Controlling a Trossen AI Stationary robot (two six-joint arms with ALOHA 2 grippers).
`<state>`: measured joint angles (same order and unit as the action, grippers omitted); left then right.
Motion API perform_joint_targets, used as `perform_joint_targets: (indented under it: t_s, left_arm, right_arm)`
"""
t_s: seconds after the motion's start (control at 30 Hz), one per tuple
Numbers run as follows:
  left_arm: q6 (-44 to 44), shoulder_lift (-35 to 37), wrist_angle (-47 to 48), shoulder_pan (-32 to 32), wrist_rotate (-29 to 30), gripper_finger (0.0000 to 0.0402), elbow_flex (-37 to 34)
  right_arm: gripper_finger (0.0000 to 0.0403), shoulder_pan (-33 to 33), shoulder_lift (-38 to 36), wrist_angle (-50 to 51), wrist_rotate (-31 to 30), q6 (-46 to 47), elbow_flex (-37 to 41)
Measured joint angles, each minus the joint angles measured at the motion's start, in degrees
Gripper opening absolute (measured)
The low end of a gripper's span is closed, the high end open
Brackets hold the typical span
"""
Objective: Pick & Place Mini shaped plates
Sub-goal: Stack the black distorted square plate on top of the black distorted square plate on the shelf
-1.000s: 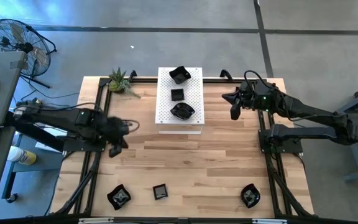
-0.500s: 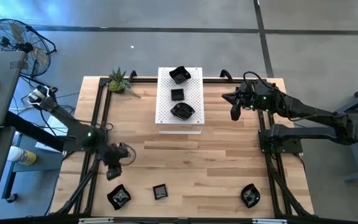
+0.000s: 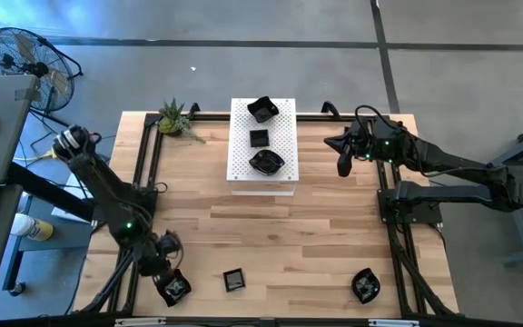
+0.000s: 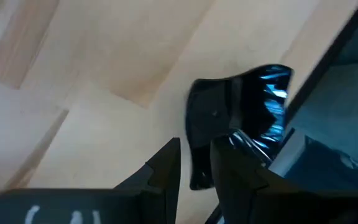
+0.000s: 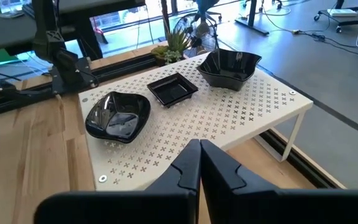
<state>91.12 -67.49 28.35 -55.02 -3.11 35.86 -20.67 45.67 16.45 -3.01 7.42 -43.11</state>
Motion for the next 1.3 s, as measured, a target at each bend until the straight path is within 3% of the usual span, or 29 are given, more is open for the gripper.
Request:
perform_joint_targets:
  t_s: [0.3, 0.63, 0.87, 1.3]
  left_arm:
    - [3.97, -3.65, -1.82, -1.68, 1.73, 0.0084, -0.02]
    - [3.66, -5.63, -2.96, -1.64, 5.11, 0.0030, 0.00]
    - [3.56, -7.41, -5.03, -1.64, 5.13, 0.0026, -0.02]
    - [3.42, -5.80, -4.16, -1.60, 7.73, 0.0003, -0.02]
  right_arm:
    - [0.0003, 0.00, 0.00, -0.04, 0.00, -0.41, 0.00]
    - [0.0004, 0.02, 0.01, 0.00, 0.00, -0.35, 0.00]
    - [0.0002, 0.02, 0.02, -0.28, -0.45, -0.39, 0.00]
    - [0.0003, 0.01, 0.00, -0.88, -0.46, -1.05, 0.00]
